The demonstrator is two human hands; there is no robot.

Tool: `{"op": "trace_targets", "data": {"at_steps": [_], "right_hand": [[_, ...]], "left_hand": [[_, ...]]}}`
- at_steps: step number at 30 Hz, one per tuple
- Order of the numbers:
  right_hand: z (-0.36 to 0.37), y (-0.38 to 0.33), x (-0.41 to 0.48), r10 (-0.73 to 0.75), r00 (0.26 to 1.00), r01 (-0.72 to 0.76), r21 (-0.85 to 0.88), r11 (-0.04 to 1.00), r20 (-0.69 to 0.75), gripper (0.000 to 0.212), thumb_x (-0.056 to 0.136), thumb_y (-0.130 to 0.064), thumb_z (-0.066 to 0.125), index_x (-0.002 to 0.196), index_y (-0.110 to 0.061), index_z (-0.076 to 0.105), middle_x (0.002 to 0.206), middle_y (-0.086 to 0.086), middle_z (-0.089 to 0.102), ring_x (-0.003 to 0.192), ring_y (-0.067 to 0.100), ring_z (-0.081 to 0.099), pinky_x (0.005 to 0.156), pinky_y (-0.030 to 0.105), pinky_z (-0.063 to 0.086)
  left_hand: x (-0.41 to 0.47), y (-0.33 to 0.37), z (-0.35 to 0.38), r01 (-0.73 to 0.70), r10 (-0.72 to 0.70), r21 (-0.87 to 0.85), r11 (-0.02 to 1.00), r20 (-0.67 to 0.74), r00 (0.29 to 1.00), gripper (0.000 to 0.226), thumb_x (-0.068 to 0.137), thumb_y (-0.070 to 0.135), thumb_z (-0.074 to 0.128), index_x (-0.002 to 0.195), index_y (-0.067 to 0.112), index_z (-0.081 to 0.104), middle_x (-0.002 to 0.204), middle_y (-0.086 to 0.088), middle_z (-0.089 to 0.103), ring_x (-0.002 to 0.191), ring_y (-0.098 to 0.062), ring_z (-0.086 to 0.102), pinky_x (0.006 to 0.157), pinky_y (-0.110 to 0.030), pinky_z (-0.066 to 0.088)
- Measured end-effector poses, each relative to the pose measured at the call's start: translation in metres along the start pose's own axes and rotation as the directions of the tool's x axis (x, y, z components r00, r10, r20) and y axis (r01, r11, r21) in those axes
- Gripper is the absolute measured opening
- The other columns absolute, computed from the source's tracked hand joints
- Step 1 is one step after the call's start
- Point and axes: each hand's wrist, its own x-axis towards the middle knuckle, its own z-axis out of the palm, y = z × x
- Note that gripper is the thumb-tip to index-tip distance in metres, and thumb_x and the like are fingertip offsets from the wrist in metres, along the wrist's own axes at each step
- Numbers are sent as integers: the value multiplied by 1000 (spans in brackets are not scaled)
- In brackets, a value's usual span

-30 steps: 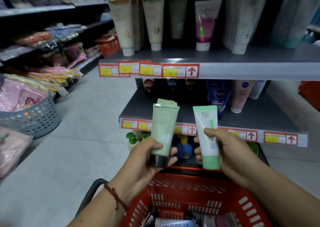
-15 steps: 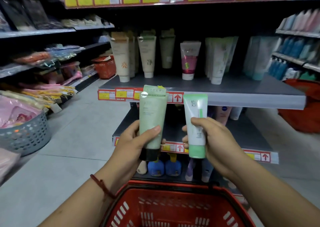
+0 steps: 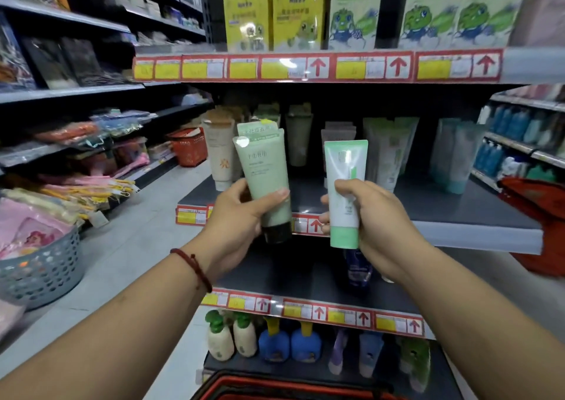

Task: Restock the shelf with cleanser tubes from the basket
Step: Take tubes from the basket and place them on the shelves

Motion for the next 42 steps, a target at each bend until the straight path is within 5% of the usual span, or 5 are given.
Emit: {"op": "trace_targets", "data": {"at_steps": [11, 23, 29, 34, 42], "right_hand": [[-24, 6, 64, 75, 993, -66, 86, 994, -93, 28, 97, -23, 62, 116, -3, 66, 93, 17, 75, 68, 25, 71, 65, 40, 61], [-37, 6, 85, 44, 999, -42, 88, 995, -29, 22, 97, -23, 62, 112, -8, 68, 91, 15, 76, 69, 26, 70, 68, 42, 59], [-38, 8, 88, 27, 1000, -28, 93, 995, 16, 18, 97, -21, 62, 109, -10, 70, 90, 14, 76, 69, 26, 69, 68, 42, 59], [-38, 11, 88, 54, 998, -57, 118, 991, 30, 20, 97, -19, 61, 110, -7, 70, 90, 18, 76, 68, 28, 68, 66, 42, 59], [-47, 19, 90, 78, 996, -83, 116, 990, 40, 20, 97, -19, 61, 110, -6, 70, 92, 20, 75, 68, 30, 67, 67, 42, 58]], "left_hand": [[136, 3, 35, -136, 190, 403, 905, -97, 977, 57, 66, 23, 95, 116, 16, 68, 106, -2, 77, 96, -20, 75, 82, -42, 63], [215, -36, 55, -163, 262, 582, 797, -89, 961, 69, 60, 41, 80, 125, 25, 64, 117, 0, 73, 107, -22, 69, 91, -44, 60], [219, -45, 53, -214, 256, 529, 821, -6, 967, 50, 86, 10, 77, 128, 25, 55, 120, 2, 66, 108, -14, 63, 81, -22, 52], [223, -54, 57, -80, 158, 586, 806, -83, 984, 46, 80, 8, 82, 122, 14, 65, 116, -4, 69, 101, -19, 66, 78, -27, 53], [240, -70, 67, 145, 158, 843, 518, -261, 952, 47, 91, 32, 72, 119, -5, 64, 120, -21, 69, 108, -35, 66, 72, -28, 42]]}}
